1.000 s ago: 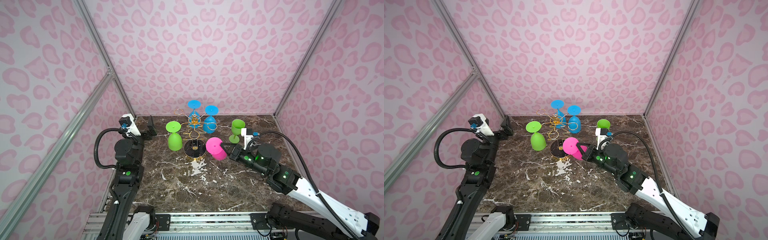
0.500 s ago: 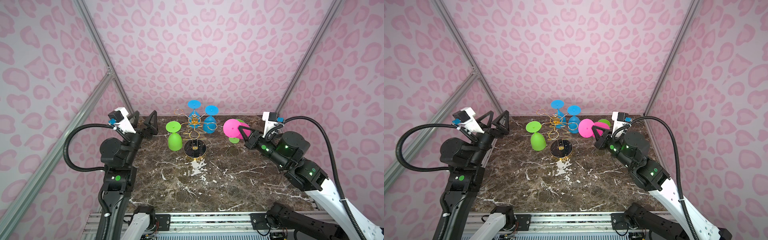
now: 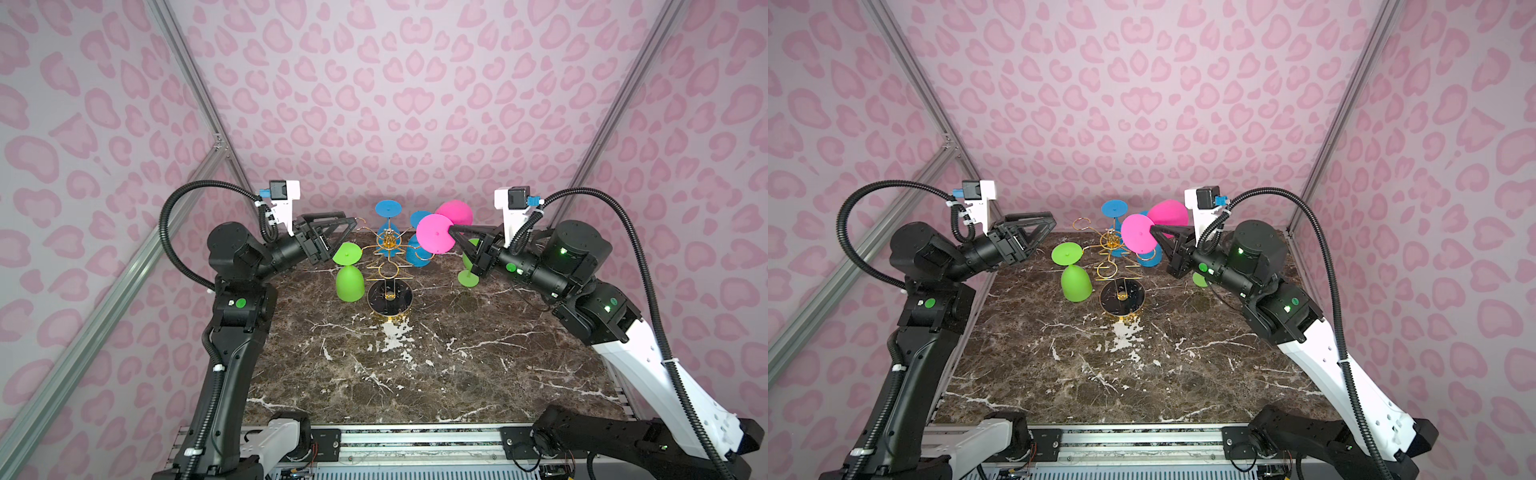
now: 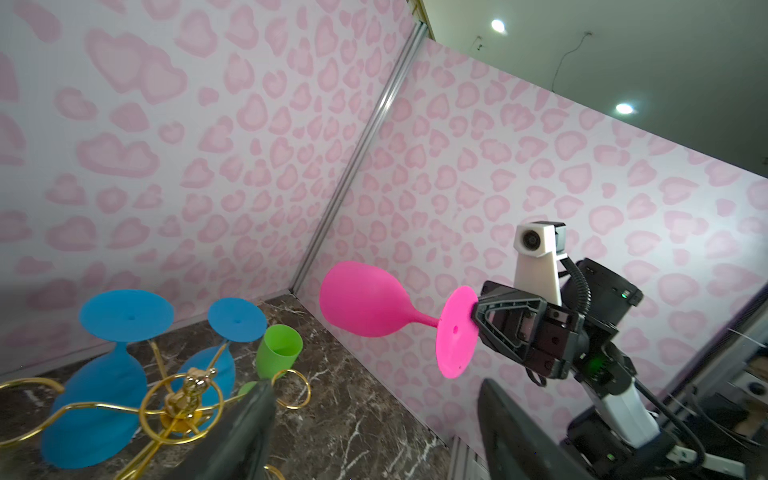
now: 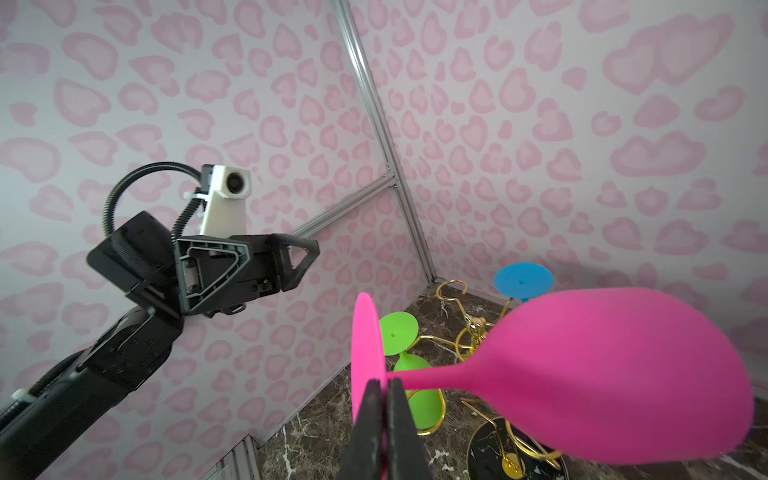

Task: Take the wine glass off the wine glass rack
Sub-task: 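Lift the magenta glass up while the left gripper reaches toward it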

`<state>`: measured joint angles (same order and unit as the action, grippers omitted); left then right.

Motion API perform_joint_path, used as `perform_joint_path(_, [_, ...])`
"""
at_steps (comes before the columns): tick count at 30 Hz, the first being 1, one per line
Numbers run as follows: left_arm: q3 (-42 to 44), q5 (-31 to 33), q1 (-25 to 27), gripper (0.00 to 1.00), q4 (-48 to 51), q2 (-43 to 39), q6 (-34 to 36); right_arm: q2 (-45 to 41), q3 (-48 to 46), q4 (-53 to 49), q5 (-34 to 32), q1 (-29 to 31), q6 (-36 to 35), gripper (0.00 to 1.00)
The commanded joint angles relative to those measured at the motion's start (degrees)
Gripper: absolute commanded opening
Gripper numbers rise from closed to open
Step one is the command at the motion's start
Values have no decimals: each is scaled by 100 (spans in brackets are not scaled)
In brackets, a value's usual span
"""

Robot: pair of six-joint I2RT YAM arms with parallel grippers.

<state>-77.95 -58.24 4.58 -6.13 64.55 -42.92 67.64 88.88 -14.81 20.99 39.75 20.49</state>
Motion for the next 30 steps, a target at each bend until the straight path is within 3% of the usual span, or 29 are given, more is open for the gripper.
perform_joint_path(1, [-238,-988,191,73,-216,199,-268,262,215,389,751,7,-265,0])
perform_joint_path(12, [-387,-1235,609,68,-188,628,-252,865,594,776,1344,13,-6,0])
perform_joint_path(30, [-545,-1023,869,58,-218,809,-278,1183,622,1005,1276,261,233,0])
